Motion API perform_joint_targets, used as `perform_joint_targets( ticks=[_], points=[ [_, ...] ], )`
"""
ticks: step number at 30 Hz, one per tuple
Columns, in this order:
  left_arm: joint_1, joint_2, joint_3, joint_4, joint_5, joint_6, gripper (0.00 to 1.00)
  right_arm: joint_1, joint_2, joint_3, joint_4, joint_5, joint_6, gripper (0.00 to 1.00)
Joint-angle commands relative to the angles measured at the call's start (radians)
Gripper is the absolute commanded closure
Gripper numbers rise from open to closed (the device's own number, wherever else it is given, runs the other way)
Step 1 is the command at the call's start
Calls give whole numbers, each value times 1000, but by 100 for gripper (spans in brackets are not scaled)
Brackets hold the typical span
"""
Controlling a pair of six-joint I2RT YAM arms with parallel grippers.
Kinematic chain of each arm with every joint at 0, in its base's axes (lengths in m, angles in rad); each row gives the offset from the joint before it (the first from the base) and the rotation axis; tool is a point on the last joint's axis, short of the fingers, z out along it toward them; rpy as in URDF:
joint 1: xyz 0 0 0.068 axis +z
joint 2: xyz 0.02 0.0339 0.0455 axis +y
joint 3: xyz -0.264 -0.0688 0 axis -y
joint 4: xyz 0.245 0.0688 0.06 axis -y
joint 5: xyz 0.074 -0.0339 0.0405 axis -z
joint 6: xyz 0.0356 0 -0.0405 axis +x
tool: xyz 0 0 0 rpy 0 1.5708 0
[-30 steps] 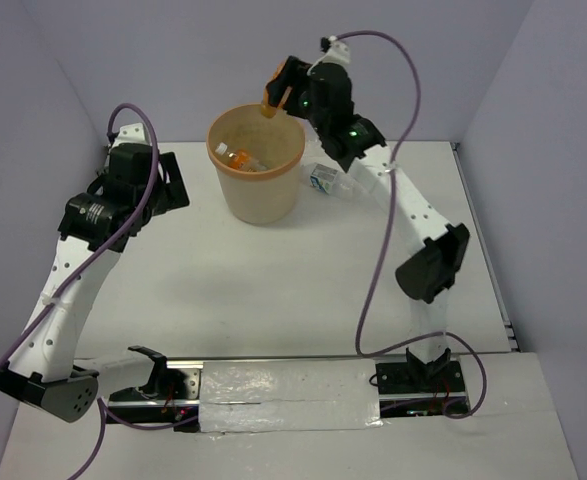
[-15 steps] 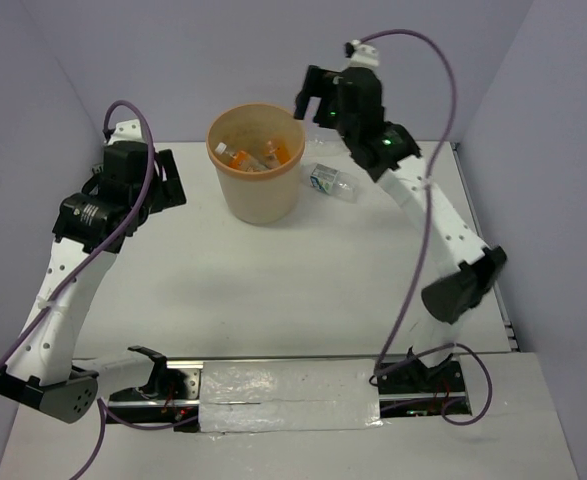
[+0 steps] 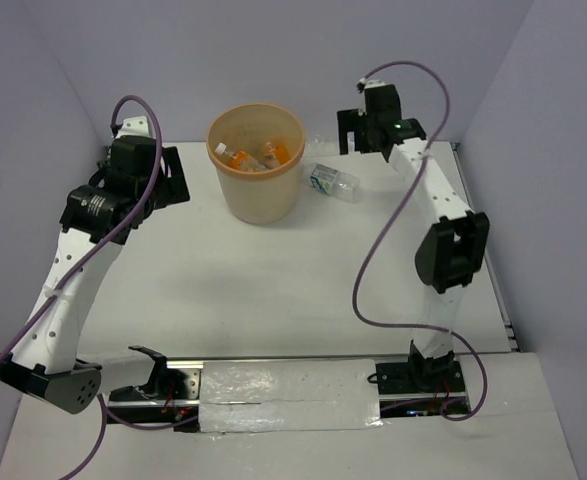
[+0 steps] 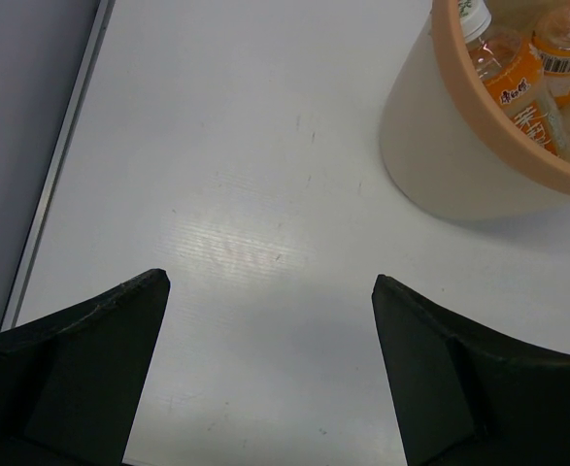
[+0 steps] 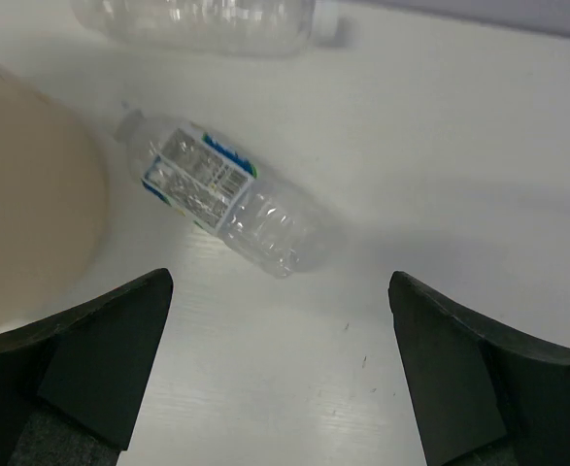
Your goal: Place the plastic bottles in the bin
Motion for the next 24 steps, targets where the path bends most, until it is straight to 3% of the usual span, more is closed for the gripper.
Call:
perform_joint_targets(
  ticks=[1, 14, 24],
  points=[
    [5, 3, 50, 36, 7, 2, 0, -15, 112, 147, -171, -91, -169, 0],
    [5, 55, 43, 55, 50, -3, 1, -36, 330, 233, -194, -191, -291, 0],
    [5, 115, 43, 71, 70, -18, 1, -33, 398, 224, -79, -237, -351, 0]
  ],
)
